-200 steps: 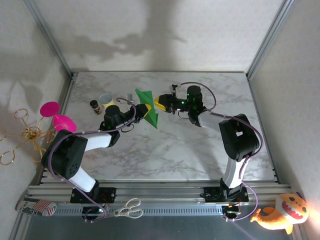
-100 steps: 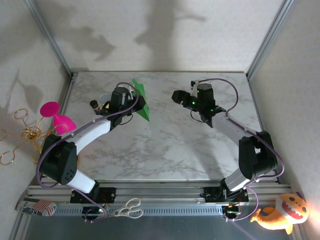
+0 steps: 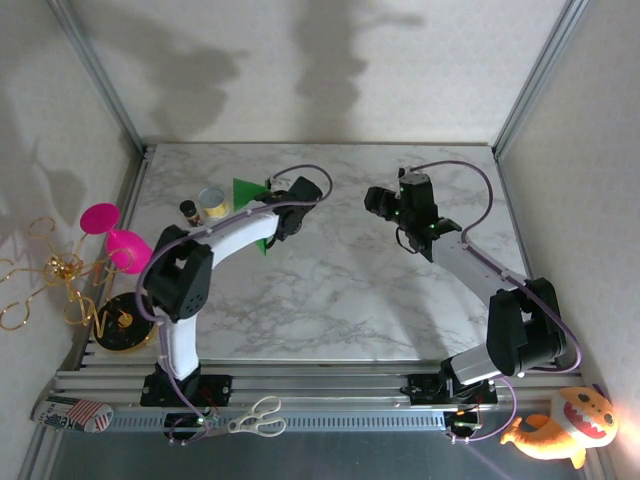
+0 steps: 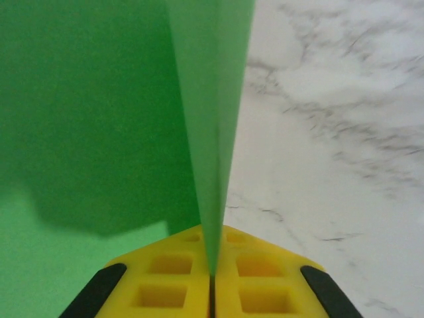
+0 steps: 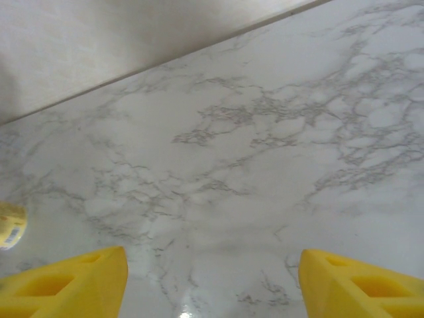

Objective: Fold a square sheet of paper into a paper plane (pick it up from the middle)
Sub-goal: Turn over the paper at the center of the table.

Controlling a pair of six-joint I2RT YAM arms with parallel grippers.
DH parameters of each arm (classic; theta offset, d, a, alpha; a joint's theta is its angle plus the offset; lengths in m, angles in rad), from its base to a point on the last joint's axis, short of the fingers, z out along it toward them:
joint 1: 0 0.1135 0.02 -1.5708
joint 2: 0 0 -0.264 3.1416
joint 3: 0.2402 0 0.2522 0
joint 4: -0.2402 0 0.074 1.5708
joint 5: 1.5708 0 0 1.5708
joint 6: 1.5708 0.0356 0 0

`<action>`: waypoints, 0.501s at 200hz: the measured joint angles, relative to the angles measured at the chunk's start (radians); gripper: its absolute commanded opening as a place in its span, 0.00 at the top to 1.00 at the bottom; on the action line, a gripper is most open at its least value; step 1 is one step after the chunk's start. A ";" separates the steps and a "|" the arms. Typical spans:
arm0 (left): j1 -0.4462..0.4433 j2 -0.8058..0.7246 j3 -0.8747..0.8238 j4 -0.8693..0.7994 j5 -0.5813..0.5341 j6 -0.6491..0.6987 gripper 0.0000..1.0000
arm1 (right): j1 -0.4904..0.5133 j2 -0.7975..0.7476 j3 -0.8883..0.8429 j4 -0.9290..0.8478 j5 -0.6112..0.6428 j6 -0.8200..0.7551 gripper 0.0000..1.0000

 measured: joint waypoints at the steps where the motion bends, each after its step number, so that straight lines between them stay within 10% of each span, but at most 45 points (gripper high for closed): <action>1: -0.001 0.004 0.002 -0.002 -0.003 0.000 0.92 | 0.000 0.000 0.000 0.000 0.000 0.000 0.30; 100: -0.105 0.383 0.246 -0.142 -0.136 -0.064 0.86 | -0.020 -0.019 -0.080 -0.013 0.013 0.072 0.31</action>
